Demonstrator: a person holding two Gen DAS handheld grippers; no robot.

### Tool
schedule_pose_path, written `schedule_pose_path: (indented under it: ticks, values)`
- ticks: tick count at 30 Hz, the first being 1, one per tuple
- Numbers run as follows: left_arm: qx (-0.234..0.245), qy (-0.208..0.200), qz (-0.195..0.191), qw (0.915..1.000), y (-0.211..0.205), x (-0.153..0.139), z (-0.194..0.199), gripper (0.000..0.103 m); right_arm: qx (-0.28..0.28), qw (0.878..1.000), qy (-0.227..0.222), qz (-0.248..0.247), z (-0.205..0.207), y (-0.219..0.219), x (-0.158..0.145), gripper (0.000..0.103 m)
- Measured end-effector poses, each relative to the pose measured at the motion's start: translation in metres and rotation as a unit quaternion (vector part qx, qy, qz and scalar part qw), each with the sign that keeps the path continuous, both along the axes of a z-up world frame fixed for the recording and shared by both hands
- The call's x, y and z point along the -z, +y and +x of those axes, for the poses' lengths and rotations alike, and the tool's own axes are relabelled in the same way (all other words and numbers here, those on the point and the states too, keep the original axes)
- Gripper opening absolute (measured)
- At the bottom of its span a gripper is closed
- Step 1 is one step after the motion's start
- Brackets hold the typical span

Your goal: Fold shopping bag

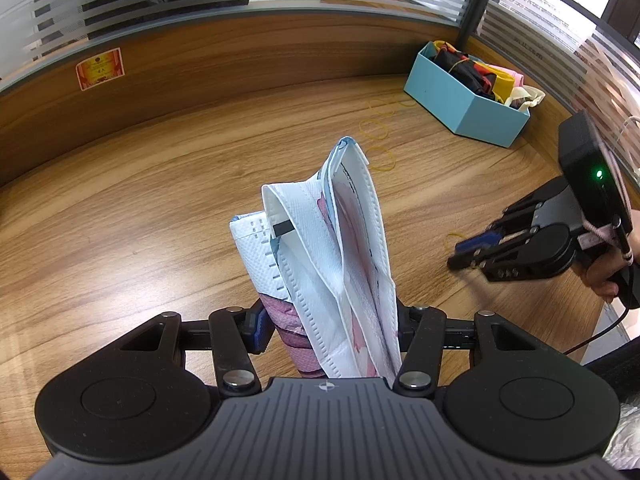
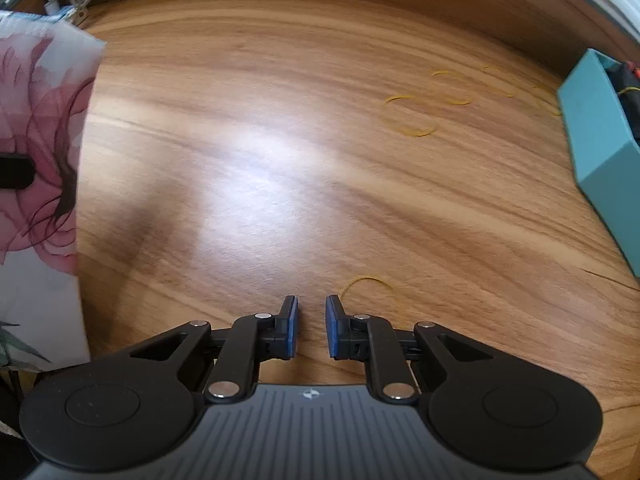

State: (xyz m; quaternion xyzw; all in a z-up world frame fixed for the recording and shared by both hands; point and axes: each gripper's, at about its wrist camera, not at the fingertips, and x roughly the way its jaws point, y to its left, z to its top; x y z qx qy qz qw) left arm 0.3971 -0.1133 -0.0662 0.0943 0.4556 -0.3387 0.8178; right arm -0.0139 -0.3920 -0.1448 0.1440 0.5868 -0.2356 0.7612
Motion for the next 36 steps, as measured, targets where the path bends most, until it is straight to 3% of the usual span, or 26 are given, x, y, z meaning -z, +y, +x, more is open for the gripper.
schedule_pose_path:
  ticks: [6, 14, 19, 21, 36]
  values:
    - [0.001, 0.000, 0.001, 1.0000, -0.001, 0.000, -0.001, 0.055, 0.026, 0.999, 0.002, -0.023, -0.011, -0.022, -0.006, 0.034]
    - [-0.001, 0.002, 0.002, 1.0000, -0.001, 0.001, -0.002, 0.055, 0.017, 1.000, 0.015, -0.014, -0.010, -0.032, 0.006, 0.036]
    - [0.001, 0.003, 0.003, 1.0000, -0.002, 0.002, -0.002, 0.055, 0.003, 1.000, 0.012, -0.008, -0.007, -0.024, 0.008, 0.054]
    - [0.002, 0.003, 0.002, 1.0000, -0.002, 0.002, -0.002, 0.055, -0.005, 1.000, 0.014, -0.010, -0.006, -0.018, 0.007, 0.057]
    - [0.001, 0.006, 0.003, 1.0000, -0.001, 0.004, 0.000, 0.055, 0.005, 1.000, -0.002, 0.010, -0.008, -0.020, 0.005, 0.059]
